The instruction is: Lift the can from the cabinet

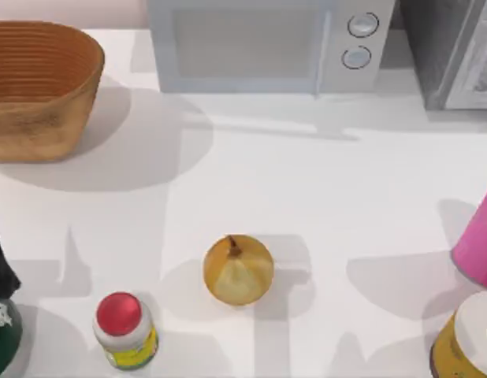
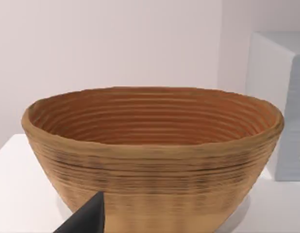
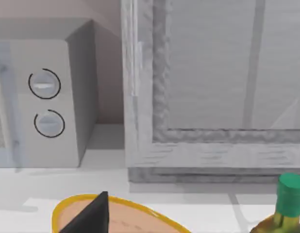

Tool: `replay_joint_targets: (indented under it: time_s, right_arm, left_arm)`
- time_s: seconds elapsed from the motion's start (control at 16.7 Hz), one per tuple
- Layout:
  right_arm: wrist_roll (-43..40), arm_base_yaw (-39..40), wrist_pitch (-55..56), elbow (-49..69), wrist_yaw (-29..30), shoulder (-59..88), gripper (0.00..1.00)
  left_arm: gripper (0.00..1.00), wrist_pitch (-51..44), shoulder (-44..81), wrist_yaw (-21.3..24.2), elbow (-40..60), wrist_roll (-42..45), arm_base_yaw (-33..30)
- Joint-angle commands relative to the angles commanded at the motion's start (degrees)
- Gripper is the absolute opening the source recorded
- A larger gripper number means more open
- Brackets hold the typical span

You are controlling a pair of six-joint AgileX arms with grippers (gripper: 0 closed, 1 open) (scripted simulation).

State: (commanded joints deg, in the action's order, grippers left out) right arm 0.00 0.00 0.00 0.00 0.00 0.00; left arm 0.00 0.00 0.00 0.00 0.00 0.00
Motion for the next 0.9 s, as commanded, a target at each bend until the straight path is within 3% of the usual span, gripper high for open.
replay_joint_targets:
  time_s: [0.42,0.9]
  right_arm:
    - [0.1,0.9,-2.1,9.0,1.3,7.4,1.00]
    - [0.5,5.1,-11.5,46.5,5.5,36.8,1.00]
  left_arm:
    - [1.00,0.0,0.0,0.0,0.0,0.0,0.0]
    - [1.00,0.0,0.0,0.0,0.0,0.0,0.0]
